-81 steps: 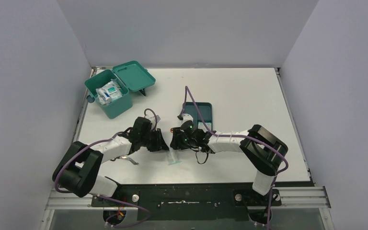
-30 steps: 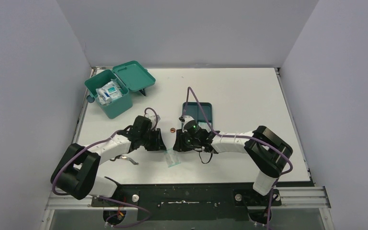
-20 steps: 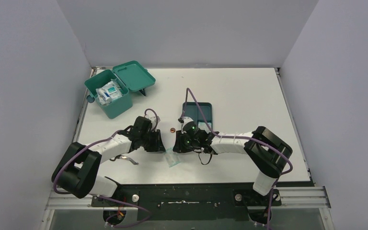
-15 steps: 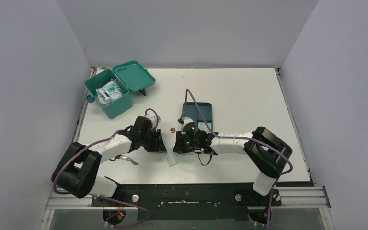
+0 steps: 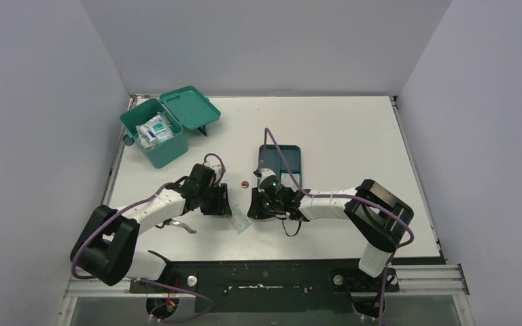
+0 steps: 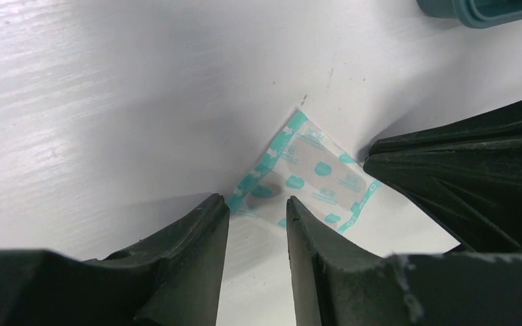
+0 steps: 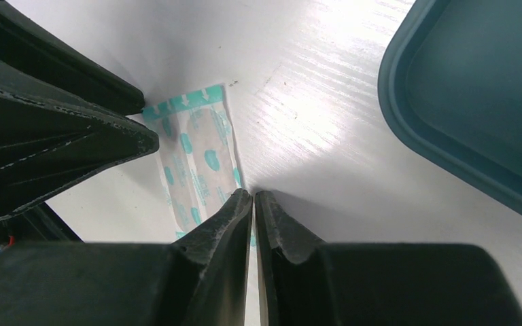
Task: Organize the medicine kit
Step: Pick up the medical item at the center of the board.
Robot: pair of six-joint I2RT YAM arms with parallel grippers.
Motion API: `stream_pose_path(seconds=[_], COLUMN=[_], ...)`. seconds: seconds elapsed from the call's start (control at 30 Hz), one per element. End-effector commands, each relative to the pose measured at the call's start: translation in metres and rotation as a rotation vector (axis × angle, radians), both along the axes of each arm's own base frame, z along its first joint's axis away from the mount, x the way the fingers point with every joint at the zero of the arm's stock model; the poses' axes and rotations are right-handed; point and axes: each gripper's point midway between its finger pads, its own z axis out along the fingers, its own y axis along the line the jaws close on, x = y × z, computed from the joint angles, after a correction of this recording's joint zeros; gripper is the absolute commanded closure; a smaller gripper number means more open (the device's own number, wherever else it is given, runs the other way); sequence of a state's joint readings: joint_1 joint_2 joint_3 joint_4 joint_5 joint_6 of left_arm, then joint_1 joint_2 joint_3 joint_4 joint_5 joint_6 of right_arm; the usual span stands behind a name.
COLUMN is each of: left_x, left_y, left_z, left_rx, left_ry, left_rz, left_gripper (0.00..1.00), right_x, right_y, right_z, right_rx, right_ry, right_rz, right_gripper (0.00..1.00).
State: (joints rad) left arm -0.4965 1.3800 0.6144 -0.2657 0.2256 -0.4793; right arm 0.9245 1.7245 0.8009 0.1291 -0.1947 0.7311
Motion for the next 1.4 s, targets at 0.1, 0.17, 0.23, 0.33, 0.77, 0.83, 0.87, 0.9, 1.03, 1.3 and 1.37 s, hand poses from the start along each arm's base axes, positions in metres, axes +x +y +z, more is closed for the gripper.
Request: stream_pose_path(seconds=[0.1, 0.17, 0.23, 0.33, 0.77, 0.83, 0.87, 0.9, 1.03, 1.3, 1.37], left_x=[0.005, 0.003, 0.003, 0.006, 0.006, 0.006, 0.005, 0.004, 0.003, -0.004, -0.004], left_y=[0.003, 0.004, 0.003, 0.004, 0.014, 0.015, 0.015, 0.015, 0.014, 0.001, 0.001], left_z=[0.015, 0.014, 0.016, 0.022, 0.012, 0.009, 0.008, 0.006, 0.001, -0.005, -0.006], left_rx=[0.015, 0.014, 0.005, -0.003, 0.039, 0.041, 0.039, 0.038, 0.029, -0.057, -0.058], left_ry=[-0.045, -0.044, -0.049, -0.068, -0.051, -0.049, -0.047, -0.043, -0.034, -0.003, 0.001], left_rz=[0.005, 0.009, 0.014, 0.040, 0.116, 0.122, 0.125, 0.128, 0.130, 0.131, 0.136], left_gripper=[0.62, 0.59, 0.58, 0.58, 0.58, 0.59, 0.59, 0.60, 0.63, 0.70, 0.71], right_x=[-0.001, -0.001, -0.002, -0.003, -0.003, -0.003, -0.004, -0.004, -0.008, -0.011, -0.011], right_y=[-0.003, -0.003, -0.003, -0.003, 0.001, 0.001, 0.001, 0.001, 0.002, 0.002, 0.003], right_z=[-0.008, -0.008, -0.008, -0.008, -0.001, 0.000, 0.000, 0.000, -0.001, -0.004, -0.004], right_rx=[-0.006, -0.001, 0.000, 0.000, 0.014, 0.015, 0.016, 0.016, 0.019, 0.022, 0.024], right_ry=[-0.014, -0.012, -0.011, -0.011, -0.018, -0.019, -0.020, -0.018, -0.013, -0.008, -0.007], right_rz=[-0.018, -0.019, -0.017, -0.013, -0.011, -0.013, -0.011, -0.013, -0.008, -0.009, -0.009], right_gripper=[0.89, 0.90, 0.89, 0.89, 0.89, 0.89, 0.89, 0.89, 0.89, 0.89, 0.89])
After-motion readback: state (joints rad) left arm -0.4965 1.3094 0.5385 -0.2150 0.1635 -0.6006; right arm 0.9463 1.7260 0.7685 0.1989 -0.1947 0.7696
